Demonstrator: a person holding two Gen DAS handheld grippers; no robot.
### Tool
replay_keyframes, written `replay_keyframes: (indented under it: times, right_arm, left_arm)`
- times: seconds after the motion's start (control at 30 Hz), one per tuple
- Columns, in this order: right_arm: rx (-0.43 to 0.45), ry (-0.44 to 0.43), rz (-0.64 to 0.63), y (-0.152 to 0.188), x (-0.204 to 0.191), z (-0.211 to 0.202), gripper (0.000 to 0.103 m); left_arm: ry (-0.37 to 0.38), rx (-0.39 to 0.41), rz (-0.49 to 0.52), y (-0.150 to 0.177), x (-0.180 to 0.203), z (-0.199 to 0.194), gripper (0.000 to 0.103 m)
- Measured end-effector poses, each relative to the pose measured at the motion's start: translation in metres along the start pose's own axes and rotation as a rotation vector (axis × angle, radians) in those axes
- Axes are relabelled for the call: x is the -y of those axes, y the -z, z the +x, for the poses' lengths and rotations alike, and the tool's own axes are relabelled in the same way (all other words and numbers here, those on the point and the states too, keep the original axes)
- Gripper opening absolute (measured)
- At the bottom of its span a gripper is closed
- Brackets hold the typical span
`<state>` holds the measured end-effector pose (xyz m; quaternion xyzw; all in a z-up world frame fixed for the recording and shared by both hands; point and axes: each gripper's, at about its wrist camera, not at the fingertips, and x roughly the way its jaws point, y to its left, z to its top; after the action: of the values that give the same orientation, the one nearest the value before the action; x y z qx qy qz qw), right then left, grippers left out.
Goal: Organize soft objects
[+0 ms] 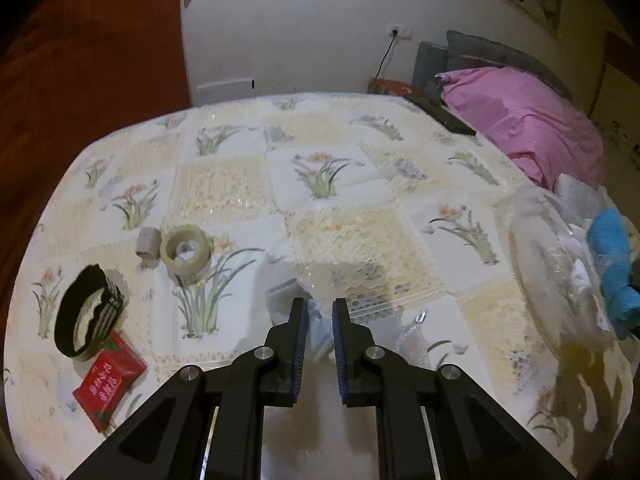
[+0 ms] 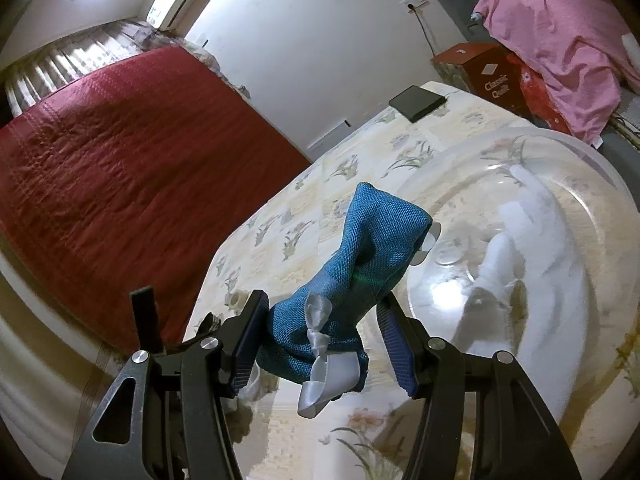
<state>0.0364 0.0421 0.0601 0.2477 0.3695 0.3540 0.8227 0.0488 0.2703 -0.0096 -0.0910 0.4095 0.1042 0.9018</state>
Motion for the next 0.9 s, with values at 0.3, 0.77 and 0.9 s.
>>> replay_keyframes:
  times: [0.3,0.77,0.9]
  right_arm:
    - [0.003,0.018,0.02,-0.001,0.013,-0.004,0.058]
    - [-0.003,0.02,0.027,0.0,0.016,-0.003,0.058]
    - [-0.001,0.022,0.029,0.0,0.018,-0.003,0.058]
  left_arm:
    - [-0.048,0.004,-0.035,0.006,-0.006,0.002,0.079]
    - [-0.086,0.005,-0.007,0.001,-0.005,0.017,0.024]
    - [-0.074,0.03,-0.027,-0.001,-0.008,0.011,0.011]
